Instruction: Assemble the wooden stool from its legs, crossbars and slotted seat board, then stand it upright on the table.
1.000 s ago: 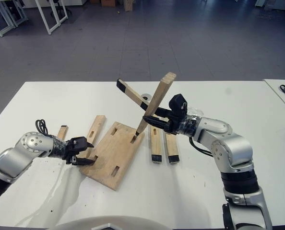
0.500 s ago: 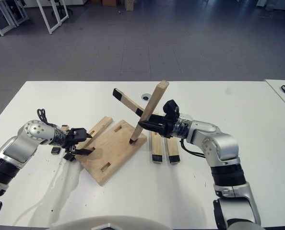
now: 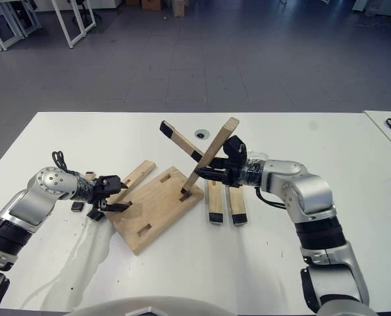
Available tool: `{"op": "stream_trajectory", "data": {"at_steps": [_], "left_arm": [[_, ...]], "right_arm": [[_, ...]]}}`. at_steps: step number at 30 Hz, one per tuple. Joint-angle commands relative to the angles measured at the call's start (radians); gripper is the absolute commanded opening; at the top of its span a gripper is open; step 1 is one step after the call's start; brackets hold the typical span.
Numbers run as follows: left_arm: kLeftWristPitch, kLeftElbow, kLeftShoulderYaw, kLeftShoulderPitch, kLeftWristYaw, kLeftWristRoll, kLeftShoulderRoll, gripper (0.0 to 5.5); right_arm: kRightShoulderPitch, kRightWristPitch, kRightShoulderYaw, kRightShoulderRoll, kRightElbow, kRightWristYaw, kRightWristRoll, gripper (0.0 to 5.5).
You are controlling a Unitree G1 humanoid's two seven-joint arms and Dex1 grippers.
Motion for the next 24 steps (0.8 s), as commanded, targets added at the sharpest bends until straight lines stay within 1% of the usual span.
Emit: {"op": "stream_trajectory", "data": {"at_steps": [1, 6, 9, 13, 17, 21, 24], "left_arm": [[0.032, 0.036, -0.038, 0.057, 0.009, 0.060, -0.010, 3.25], [0.049, 0.025, -0.040, 0.066, 0.015, 0.060, -0.015, 3.25], [0.061, 0.013, -0.037, 0.077, 0.020, 0.056, -0.016, 3.25], [0.069, 0.002, -0.036, 0.081, 0.025, 0.054, -0.019, 3.25], [0.075, -0.009, -0.035, 0.079, 0.025, 0.053, -0.017, 3.25], [0.118, -0.082, -0.029, 0.082, 0.036, 0.040, -0.030, 3.25], [0.157, -0.144, -0.034, 0.092, 0.045, 0.030, -0.044, 3.25]], "right_arm": [[0.013, 0.097, -0.054, -0.007, -0.064, -0.036, 0.045, 2.02], [0.061, 0.213, -0.117, -0.003, -0.146, -0.095, 0.111, 2.02], [0.088, 0.257, -0.116, 0.005, -0.170, -0.127, 0.124, 2.02], [0.125, 0.272, -0.074, 0.010, -0.142, -0.179, 0.082, 2.02], [0.095, 0.276, -0.026, -0.005, -0.095, -0.269, -0.002, 2.02], [0.072, 0.229, 0.069, -0.009, -0.113, -0.313, -0.082, 2.02], [0.085, 0.180, 0.147, 0.028, -0.033, -0.313, -0.123, 2.02]]}}
